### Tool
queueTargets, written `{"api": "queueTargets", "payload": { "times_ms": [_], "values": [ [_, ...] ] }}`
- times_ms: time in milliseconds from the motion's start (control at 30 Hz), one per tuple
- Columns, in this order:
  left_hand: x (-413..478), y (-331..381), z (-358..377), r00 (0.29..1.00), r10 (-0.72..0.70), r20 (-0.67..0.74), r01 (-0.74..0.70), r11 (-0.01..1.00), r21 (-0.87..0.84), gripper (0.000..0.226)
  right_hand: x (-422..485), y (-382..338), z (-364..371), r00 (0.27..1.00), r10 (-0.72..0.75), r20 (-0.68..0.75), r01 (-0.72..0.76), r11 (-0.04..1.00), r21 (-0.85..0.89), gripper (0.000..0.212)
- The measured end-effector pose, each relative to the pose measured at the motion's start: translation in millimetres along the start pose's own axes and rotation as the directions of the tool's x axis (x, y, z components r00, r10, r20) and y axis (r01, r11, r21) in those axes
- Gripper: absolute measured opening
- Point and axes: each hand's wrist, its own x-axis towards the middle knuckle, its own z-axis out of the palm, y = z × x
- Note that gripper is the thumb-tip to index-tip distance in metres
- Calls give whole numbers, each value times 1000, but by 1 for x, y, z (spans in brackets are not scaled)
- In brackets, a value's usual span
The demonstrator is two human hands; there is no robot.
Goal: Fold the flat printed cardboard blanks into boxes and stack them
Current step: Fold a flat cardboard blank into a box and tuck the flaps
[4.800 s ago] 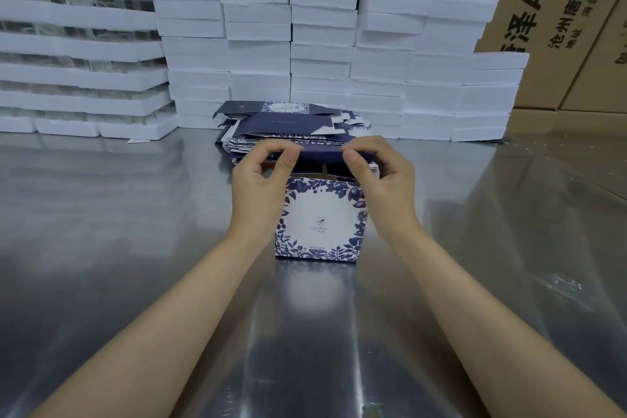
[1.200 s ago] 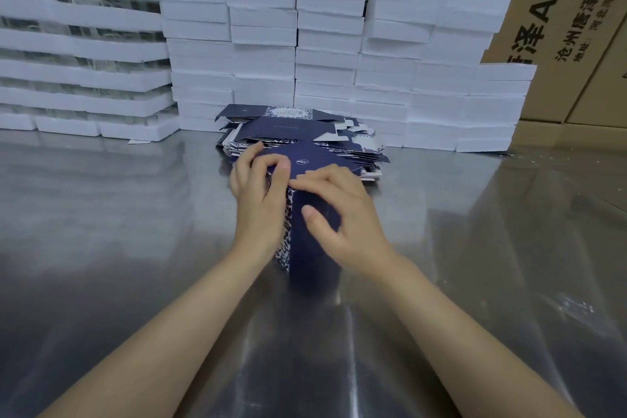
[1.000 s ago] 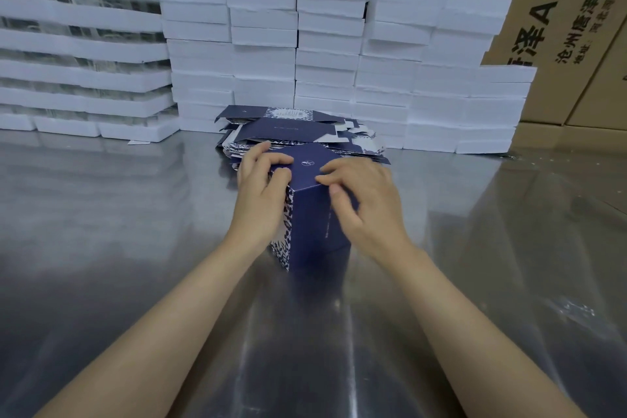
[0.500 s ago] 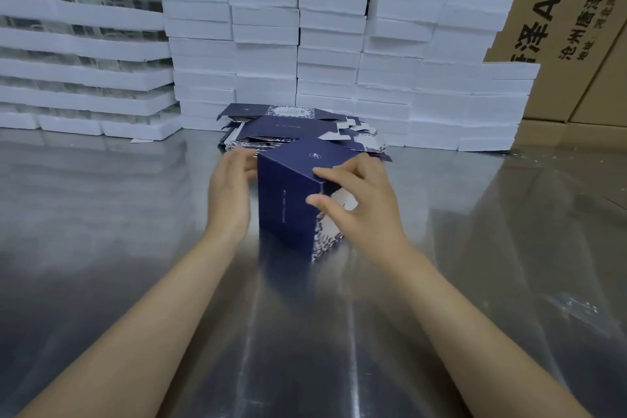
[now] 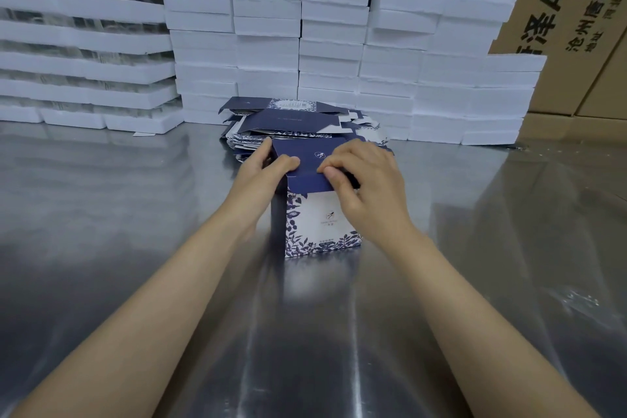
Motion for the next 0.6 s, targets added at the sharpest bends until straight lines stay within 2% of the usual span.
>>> {"api": "queueTargets", "payload": {
  "times_ms": [100, 200, 333, 400, 433, 500, 533, 567, 600],
  "values": [
    [2, 0, -3, 1000, -17, 11, 16, 1000, 25, 8, -4, 17, -7, 1000, -11, -12, 11, 1000, 18, 16],
    [2, 2, -5, 999, -39, 38, 37, 999, 33, 19, -6, 35, -13, 999, 23, -25, -21, 998, 67, 15],
    [1, 2, -5, 996, -27, 89, 28, 1000, -5, 22, -16, 42, -13, 986, 161, 36, -163, 921, 354, 19],
    [1, -1, -1, 1000, -22, 9, 22, 998, -51, 19, -19, 37, -7, 973, 225, 56, -225, 859, 460, 17],
    [0, -3, 2, 995, 4, -102, -7, 999, -35, 19, -19, 35, -3, 965, 257, 45, -247, 846, 473, 16],
    [-3, -5, 3, 912, 198, -360, -152, 977, 150, 16, -19, 32, 5, 962, 273, -17, -240, 870, 430, 18],
    [-6, -4, 2, 841, 348, -414, -250, 929, 271, 18, -19, 30, 8, 963, 263, -49, -223, 891, 395, 18],
    [-9, -3, 2, 773, 492, -399, -351, 857, 377, 20, -19, 27, 11, 965, 252, -77, -209, 909, 361, 18],
    [-11, -2, 1, 712, 622, -325, -439, 756, 486, 22, -19, 25, 14, 965, 241, -103, -195, 924, 329, 18]
  ]
}}
